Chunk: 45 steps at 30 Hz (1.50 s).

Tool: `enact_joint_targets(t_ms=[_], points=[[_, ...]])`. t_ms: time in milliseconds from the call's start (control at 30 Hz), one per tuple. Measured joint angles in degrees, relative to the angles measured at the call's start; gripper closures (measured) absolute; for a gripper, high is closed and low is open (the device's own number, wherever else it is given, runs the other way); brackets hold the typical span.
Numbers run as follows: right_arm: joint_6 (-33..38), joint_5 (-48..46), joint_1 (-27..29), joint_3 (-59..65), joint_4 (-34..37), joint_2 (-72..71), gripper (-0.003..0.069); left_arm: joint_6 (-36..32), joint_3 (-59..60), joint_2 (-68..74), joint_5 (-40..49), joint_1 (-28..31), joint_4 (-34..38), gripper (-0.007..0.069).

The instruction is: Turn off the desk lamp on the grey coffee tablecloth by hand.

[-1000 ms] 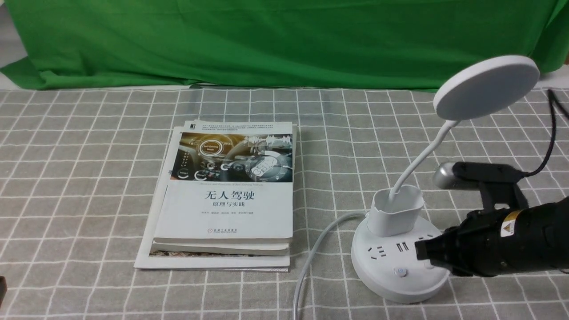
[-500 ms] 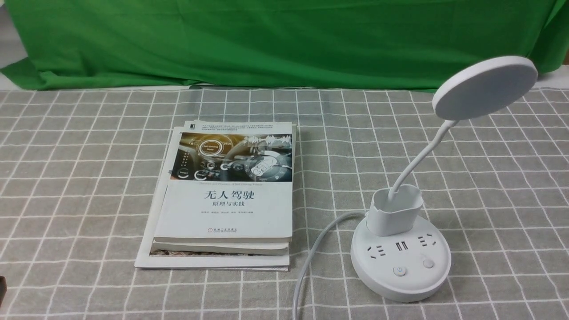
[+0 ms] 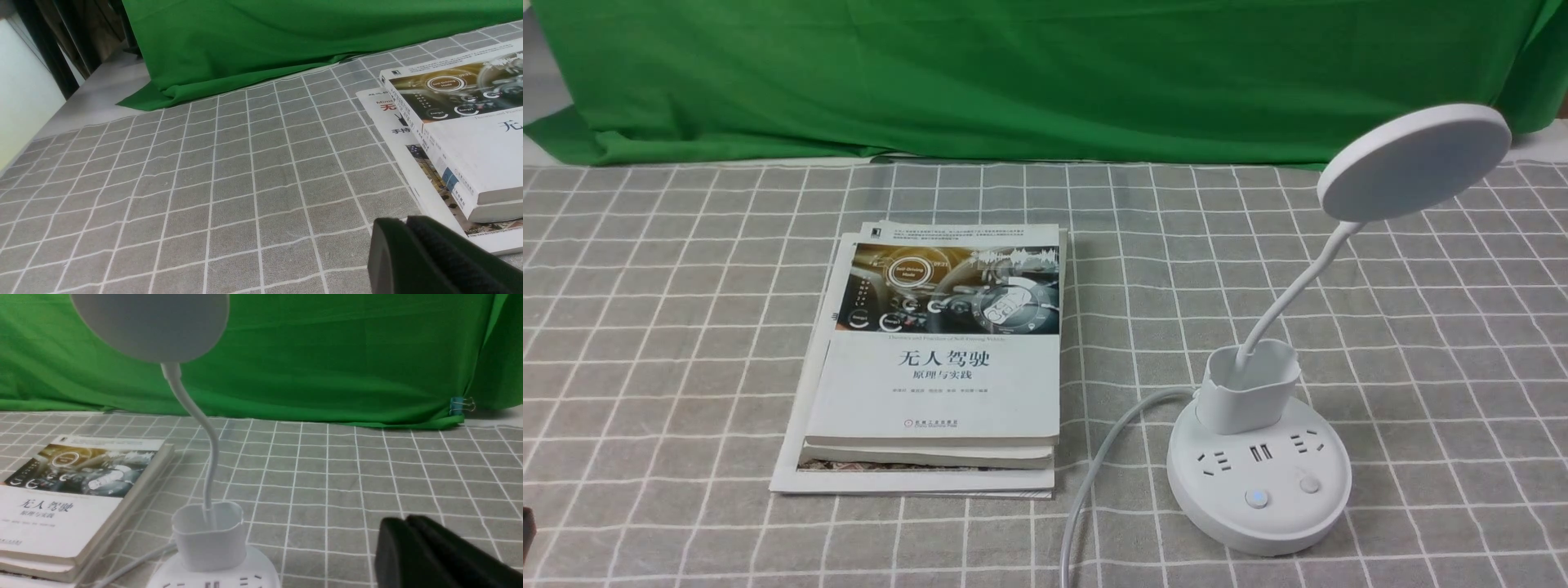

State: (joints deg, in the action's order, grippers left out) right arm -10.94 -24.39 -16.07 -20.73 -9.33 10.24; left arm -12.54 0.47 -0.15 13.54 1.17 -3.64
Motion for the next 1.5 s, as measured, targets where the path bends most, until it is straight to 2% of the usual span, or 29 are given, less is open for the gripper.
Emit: enact_joint_targets(t_ms=[333,467,667,900,1367,1500], points=[[-0.12,3.99,0.68,5.11,-0.31,-3.73,0.0611,0.0,0.0,0.0,0.0,0.0,0.0,0.0604],[-0.12,5.79,3.41,11.95,-0.42,-9.61,0.0611,0.0,0.0,0.0,0.06,0.0,0.0,0.0604],[-0.38,6.73,7.66,20.84,-0.42,-10.12,0.0608,0.0,0.0,0.05,0.23,0.0,0.0,0.0604],[-1.39,15.05,7.97,21.24,-0.37,-10.12,0.0608,-0.01,0.0,0.05,0.19,0.0,0.0,0.0604],[-1.46,15.23,7.97,21.24,-0.19,-10.17,0.0605,-0.01,0.0,0.1,0.19,0.0,0.0,0.0604],[-2.43,11.15,7.97,21.24,0.24,-10.17,0.0601,-0.01,0.0,0.1,0.19,0.0,0.0,0.0604]])
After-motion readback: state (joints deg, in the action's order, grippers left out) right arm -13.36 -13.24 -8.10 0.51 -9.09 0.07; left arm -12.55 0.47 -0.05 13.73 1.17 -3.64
